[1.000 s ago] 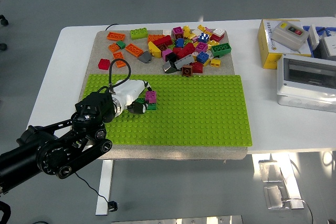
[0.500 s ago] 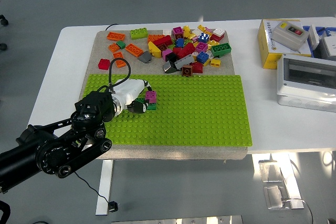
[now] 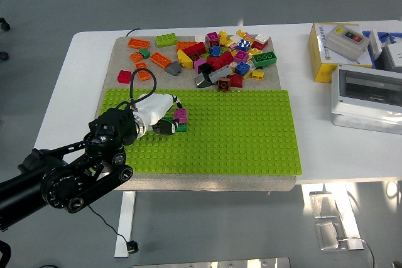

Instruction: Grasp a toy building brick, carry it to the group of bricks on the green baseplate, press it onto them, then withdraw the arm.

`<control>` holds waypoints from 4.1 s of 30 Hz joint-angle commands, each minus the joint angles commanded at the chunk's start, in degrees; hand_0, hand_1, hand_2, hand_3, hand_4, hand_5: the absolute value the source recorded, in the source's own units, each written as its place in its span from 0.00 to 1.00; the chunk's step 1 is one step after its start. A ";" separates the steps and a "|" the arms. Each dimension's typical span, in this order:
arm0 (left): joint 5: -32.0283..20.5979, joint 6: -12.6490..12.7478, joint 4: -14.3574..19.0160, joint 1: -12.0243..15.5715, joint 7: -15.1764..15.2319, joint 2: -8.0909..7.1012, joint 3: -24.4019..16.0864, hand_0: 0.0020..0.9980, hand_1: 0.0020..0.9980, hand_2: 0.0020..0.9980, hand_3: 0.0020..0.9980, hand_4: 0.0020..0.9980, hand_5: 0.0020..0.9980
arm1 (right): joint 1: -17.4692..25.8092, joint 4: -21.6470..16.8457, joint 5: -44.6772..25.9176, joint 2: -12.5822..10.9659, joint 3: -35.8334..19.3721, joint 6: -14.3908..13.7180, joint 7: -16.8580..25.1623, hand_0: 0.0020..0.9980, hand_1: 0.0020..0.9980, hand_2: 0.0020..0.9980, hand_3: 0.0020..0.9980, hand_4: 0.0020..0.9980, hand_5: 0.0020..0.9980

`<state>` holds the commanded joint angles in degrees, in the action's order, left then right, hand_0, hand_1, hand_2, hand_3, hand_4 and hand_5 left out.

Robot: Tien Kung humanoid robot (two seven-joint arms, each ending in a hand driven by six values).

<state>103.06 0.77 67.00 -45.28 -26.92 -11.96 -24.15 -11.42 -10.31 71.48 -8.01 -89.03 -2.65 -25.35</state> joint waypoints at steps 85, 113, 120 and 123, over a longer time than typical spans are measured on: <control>-1.60 -0.08 5.12 3.46 -0.61 -2.01 -4.37 0.95 0.91 0.89 0.64 0.56 0.37 | 0.44 0.00 1.01 0.04 -1.84 0.35 0.25 0.66 0.56 0.56 0.76 0.47 1.00; -1.53 0.26 5.12 3.57 -0.18 -2.60 -3.21 0.95 0.91 0.89 0.64 0.57 0.37 | 0.54 0.00 0.74 0.22 -1.85 0.34 0.26 0.66 0.56 0.57 0.76 0.48 1.00; -1.57 0.54 4.81 3.09 0.57 -3.31 -1.98 0.95 0.91 0.89 0.64 0.57 0.37 | 0.64 0.00 0.61 0.30 -1.75 0.31 0.24 0.66 0.56 0.57 0.76 0.48 1.00; -1.69 0.66 5.00 3.03 0.84 -3.43 -1.52 0.95 0.91 0.89 0.64 0.57 0.37 | 0.69 0.00 0.58 0.35 -1.80 0.28 0.24 0.66 0.56 0.57 0.76 0.48 1.00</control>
<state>101.36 1.43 72.00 -42.25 -26.08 -15.39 -25.67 -10.74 -10.31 72.06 -7.65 -90.83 -2.37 -25.11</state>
